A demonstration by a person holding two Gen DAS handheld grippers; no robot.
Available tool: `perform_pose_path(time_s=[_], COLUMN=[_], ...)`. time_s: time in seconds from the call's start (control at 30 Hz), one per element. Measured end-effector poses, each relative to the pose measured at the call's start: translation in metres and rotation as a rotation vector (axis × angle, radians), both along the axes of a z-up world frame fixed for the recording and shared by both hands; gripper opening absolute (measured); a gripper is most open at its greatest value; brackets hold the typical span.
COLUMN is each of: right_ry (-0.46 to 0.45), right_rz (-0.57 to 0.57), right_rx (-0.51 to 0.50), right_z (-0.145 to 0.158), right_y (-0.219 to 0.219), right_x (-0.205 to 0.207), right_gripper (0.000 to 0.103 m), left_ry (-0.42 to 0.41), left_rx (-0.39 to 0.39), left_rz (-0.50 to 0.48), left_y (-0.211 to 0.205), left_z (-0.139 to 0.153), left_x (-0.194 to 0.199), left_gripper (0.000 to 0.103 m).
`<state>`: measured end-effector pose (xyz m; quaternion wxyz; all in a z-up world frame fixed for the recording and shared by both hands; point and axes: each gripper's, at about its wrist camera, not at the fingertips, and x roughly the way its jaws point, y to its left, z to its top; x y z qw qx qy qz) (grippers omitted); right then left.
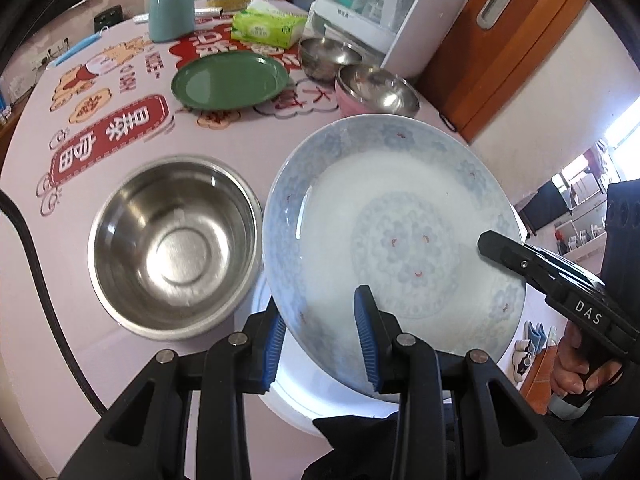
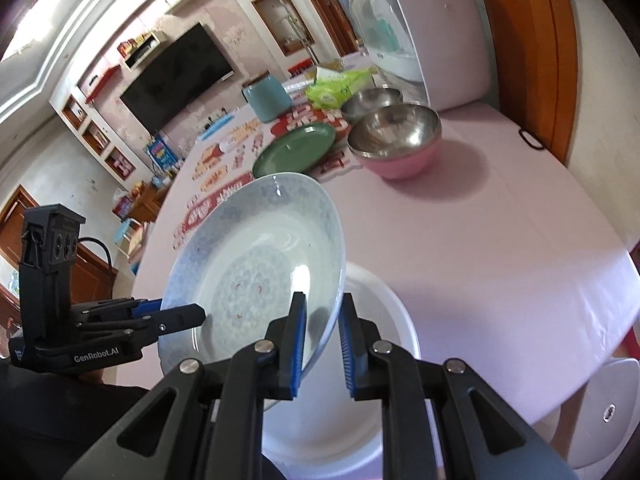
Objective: Organize plates and bowls
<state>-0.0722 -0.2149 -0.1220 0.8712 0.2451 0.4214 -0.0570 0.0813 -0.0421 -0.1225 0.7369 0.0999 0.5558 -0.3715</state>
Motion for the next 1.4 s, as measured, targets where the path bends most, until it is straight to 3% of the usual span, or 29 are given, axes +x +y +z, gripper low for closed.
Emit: perform_pose_path(time_s=[0.3, 0.73, 0.93, 1.4], right_ry=[0.137, 0.327, 0.358, 0.395], right_rz=[0.012, 0.134, 0.171, 0.237], right_rx=[0.031, -0.04, -0.06, -0.119], right_z=[-0.031, -0.066, -0.071, -0.068], right_y=[-0.002, 0.007, 0.008, 0.02], right_x=[-0.004, 0.021, 0.026, 0.033], right_gripper=[0.016, 0.018, 0.023, 0.033], left_ry=[0.078, 0.165, 0.152, 0.136], left_rx=[0.069, 0.167, 0.182, 0.153], left_rz=[-0.004, 0.023, 0.016, 0.028], left_y=[-0.008, -0.009, -0.013, -0.017], left_z=[-0.033, -0.079, -0.083, -0.075], left_x=[-0.009, -0.011, -0.015, -0.021], left_gripper=[0.032, 0.032, 0.033, 0.053])
